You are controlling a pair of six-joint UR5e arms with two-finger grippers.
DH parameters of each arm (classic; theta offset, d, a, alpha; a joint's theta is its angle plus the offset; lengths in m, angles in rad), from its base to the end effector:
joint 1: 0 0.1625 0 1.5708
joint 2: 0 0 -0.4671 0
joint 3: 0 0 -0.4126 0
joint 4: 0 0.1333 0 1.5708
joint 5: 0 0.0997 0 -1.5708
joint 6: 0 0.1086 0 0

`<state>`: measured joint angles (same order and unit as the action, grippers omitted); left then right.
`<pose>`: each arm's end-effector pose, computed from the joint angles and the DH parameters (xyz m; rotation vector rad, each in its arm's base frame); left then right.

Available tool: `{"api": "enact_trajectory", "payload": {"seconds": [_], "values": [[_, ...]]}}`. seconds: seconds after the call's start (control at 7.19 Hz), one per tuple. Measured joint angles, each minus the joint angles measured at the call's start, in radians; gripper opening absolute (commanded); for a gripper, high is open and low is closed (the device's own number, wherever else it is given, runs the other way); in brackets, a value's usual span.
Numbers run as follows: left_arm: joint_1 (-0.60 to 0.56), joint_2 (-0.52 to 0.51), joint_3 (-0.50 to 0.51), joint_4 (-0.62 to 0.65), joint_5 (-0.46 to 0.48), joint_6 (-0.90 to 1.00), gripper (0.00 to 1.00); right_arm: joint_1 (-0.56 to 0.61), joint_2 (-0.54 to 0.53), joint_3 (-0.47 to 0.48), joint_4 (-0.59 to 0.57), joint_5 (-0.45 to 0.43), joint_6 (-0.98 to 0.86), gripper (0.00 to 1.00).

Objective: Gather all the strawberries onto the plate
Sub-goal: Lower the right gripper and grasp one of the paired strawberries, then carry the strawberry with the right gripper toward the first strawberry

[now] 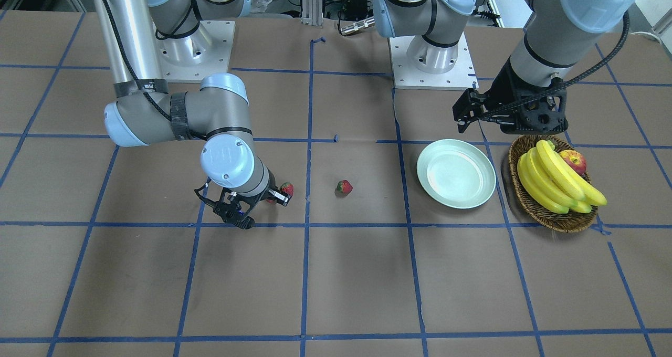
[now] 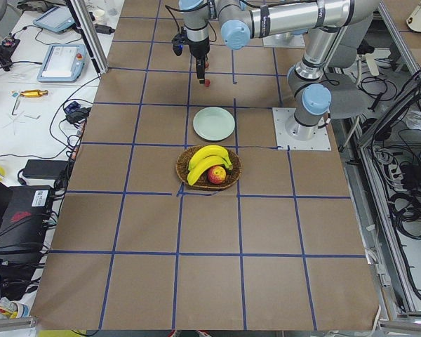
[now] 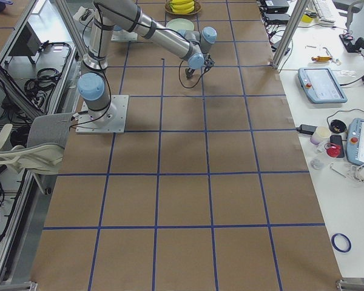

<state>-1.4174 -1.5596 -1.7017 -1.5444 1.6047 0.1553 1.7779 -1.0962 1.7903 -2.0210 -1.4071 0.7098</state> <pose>-0.0527 -0.5076 0.4629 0.0054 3.1188 0.1520 0.2714 -0.5576 0.1860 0.7936 2.9664 0.4489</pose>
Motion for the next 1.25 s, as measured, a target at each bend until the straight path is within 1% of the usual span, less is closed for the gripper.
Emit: {"api": "enact_trajectory", "payload": {"seconds": [0.42, 0.7, 0.97, 1.25], "values": [[0.0, 0.003, -0.003, 0.005, 0.0, 0.0, 1.0, -0.015, -0.028, -0.024, 0.012, -0.027, -0.014, 0.0], [0.0, 0.003, 0.001, 0.005, -0.002, -0.001, 1.0, -0.014, -0.08, -0.086, 0.066, -0.049, -0.034, 0.0], [-0.001, 0.002, 0.001, 0.004, -0.006, 0.0, 1.0, 0.049, -0.09, -0.159, 0.084, -0.045, -0.061, 0.0], [-0.001, 0.001, 0.002, 0.006, -0.004, -0.001, 1.0, 0.138, -0.065, -0.224, 0.078, -0.044, -0.068, 0.0]]}}
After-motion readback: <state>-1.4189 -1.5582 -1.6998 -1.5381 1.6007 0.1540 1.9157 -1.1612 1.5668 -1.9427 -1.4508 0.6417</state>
